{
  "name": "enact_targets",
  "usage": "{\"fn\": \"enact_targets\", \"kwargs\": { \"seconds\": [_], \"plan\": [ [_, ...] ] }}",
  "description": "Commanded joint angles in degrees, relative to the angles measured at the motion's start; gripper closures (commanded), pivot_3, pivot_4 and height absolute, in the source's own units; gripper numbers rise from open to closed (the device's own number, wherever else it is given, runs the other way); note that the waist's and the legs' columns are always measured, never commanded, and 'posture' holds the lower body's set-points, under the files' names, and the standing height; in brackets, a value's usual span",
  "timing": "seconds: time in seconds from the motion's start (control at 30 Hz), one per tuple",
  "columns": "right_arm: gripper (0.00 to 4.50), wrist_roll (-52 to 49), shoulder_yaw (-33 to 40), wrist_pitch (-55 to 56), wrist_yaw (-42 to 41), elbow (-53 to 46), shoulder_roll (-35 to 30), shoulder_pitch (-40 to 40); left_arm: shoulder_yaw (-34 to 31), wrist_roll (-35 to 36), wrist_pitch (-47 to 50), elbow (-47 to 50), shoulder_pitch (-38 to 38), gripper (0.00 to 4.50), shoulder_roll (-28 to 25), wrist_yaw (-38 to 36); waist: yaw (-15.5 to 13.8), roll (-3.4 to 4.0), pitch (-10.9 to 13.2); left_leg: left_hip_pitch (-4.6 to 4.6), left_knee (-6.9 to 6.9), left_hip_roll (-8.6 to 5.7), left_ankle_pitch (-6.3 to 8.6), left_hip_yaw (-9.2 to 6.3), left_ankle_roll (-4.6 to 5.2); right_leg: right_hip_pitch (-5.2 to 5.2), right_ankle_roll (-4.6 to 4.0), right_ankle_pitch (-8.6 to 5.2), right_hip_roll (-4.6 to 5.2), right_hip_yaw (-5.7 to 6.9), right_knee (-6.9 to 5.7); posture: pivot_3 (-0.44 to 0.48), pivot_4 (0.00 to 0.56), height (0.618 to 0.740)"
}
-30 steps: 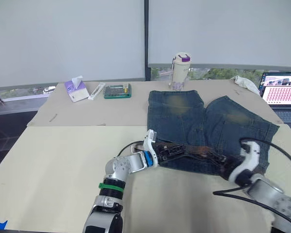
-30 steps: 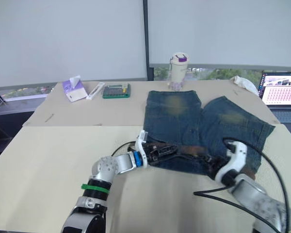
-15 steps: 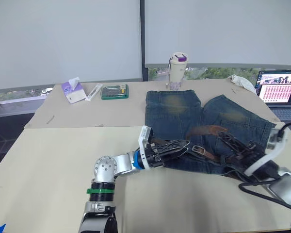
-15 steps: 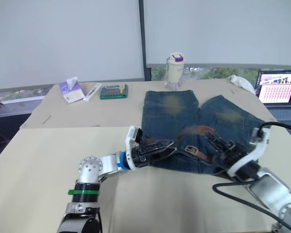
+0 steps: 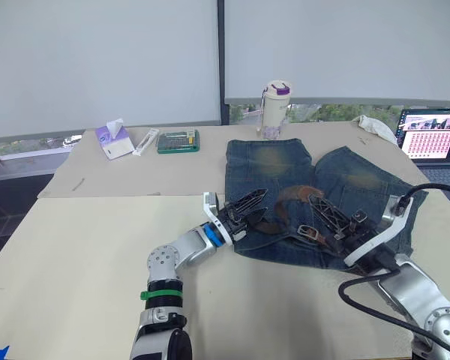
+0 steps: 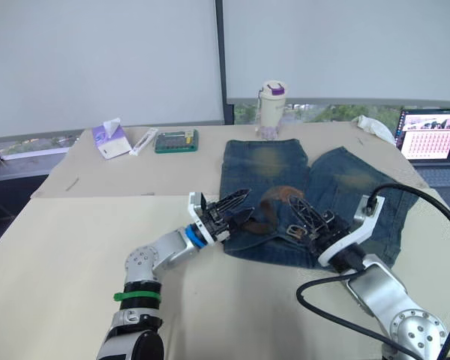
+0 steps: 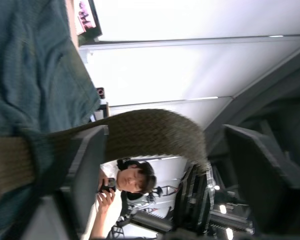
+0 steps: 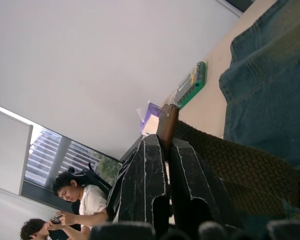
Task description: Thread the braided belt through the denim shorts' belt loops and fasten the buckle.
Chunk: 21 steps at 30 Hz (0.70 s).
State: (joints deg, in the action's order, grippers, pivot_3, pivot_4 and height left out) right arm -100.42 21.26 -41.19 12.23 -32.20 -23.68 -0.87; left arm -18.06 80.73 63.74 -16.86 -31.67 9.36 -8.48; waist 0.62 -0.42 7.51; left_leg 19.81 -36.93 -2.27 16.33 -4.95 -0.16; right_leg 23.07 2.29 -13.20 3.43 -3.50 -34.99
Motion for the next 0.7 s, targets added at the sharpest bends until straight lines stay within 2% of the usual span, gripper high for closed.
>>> {"fn": "enact_targets", "kwargs": {
  "seconds": [0.03,0.23,0.43,0.57,0.7],
  "plan": [
    [4.50,-0.3,-0.4,2.1,-0.7,-2.5,-1.3,0.5,3.9,1.1,1.3,4.6,-1.9,0.93,3.2,-4.0,0.0,-0.01,0.0,0.00,0.00,0.00,0.00,0.00,0.00,0.00,0.00,0.00,0.00,0.00,-0.01,0.000,0.150,0.740],
    [4.50,0.5,-1.0,3.6,-1.6,-2.2,-2.6,1.7,6.6,-2.9,1.3,8.5,-1.0,0.93,-4.0,-8.0,0.1,-0.01,0.0,-0.02,0.01,0.00,0.00,0.06,0.00,-0.01,-0.01,0.00,-0.06,-0.02,0.00,0.000,0.150,0.740],
    [4.50,2.7,-1.5,4.1,-2.1,-1.6,-3.2,2.4,17.6,-20.5,-7.1,18.3,0.1,0.93,-14.9,-19.2,0.0,0.12,-0.1,-0.07,0.03,0.01,-0.01,0.10,-0.02,-0.01,-0.04,0.00,-0.08,-0.07,-0.02,0.000,0.150,0.740],
    [4.50,4.5,-1.9,4.5,-2.5,-1.0,-3.0,2.5,26.2,-38.2,-23.7,24.9,2.0,0.93,-23.8,-27.9,-0.1,0.19,-0.1,-0.25,0.04,0.02,-0.02,0.11,-0.03,-0.01,-0.06,0.01,-0.05,-0.12,0.00,0.000,0.150,0.740],
    [4.50,5.1,-2.1,4.8,-2.8,-0.7,-2.9,2.5,28.2,-47.7,-36.5,24.9,3.1,0.93,-26.1,-31.5,-0.4,0.23,-0.1,-0.20,0.11,0.11,-0.01,0.18,-0.02,-0.02,-0.10,0.00,-0.05,-0.18,0.01,0.000,0.150,0.740]
  ]
}}
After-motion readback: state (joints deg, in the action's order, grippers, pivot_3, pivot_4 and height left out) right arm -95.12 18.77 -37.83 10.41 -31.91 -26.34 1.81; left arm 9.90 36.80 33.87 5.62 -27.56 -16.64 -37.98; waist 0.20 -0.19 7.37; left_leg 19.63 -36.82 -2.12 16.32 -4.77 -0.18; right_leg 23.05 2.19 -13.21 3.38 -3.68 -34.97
